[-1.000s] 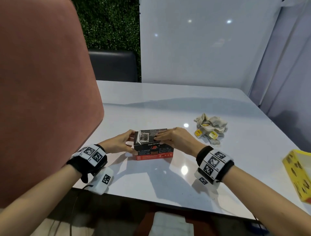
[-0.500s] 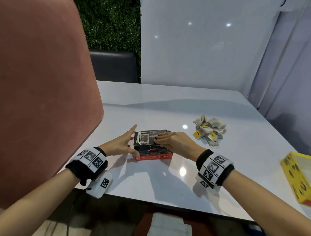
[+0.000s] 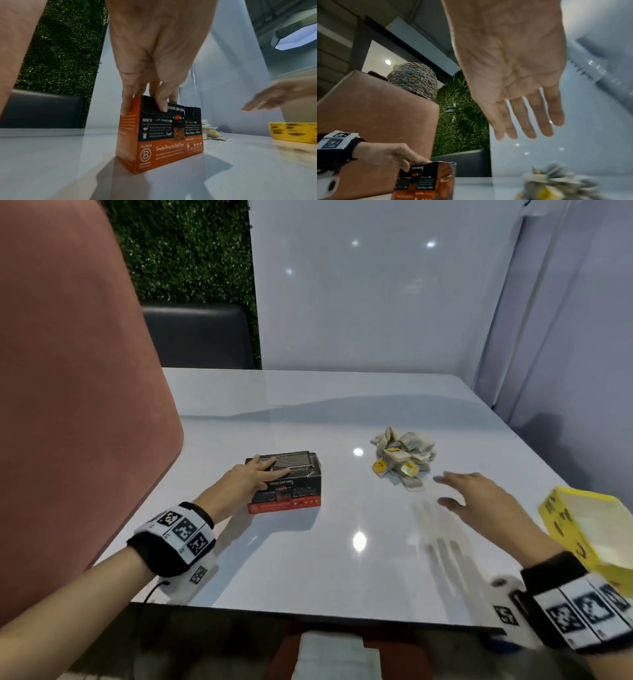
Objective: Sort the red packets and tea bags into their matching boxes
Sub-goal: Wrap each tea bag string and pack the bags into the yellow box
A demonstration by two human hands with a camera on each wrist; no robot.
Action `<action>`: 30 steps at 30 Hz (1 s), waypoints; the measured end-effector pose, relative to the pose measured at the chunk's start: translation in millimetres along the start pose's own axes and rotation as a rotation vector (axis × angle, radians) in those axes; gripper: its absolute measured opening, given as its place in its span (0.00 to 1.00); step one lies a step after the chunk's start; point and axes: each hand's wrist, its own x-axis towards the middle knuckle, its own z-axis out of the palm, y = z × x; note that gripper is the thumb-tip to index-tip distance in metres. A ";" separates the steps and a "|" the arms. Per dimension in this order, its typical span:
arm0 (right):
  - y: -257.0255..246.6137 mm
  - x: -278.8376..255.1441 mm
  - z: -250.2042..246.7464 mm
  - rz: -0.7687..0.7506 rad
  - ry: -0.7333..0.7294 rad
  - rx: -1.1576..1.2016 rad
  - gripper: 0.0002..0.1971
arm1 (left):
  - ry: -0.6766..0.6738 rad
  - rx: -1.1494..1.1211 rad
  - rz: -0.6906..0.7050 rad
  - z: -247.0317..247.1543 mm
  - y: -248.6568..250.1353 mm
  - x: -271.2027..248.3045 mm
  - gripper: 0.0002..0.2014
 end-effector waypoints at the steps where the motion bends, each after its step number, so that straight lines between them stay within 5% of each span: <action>1: 17.6 -12.1 0.3 0.067 -0.022 -0.059 0.22 | 0.013 -0.018 -0.015 -1.0 -6.2 7.4 0.25; 9: 121.0 -67.5 0.2 0.560 0.081 -0.172 0.20 | 0.132 -0.176 -0.032 -1.3 -58.2 84.0 0.27; 15: 159.0 -88.3 41.8 0.623 -0.046 -0.080 0.15 | 0.168 -0.080 -0.084 -5.5 -55.4 137.3 0.27; 17: 157.2 -92.0 42.9 0.585 -0.057 -0.021 0.08 | 0.177 -0.106 -0.091 -6.2 -56.0 150.3 0.27; 23: 50.0 -99.1 -5.3 0.336 -0.233 0.030 0.04 | 0.191 -0.159 -0.071 -7.5 -62.8 175.1 0.29; 28: -17.7 -80.8 -1.9 0.070 -0.383 0.031 0.14 | 0.131 -0.100 -0.071 -18.0 -45.5 167.8 0.28; 30: -36.9 -67.4 6.0 -0.040 -0.396 -0.002 0.15 | 0.241 -0.113 0.067 -25.0 -23.9 148.0 0.28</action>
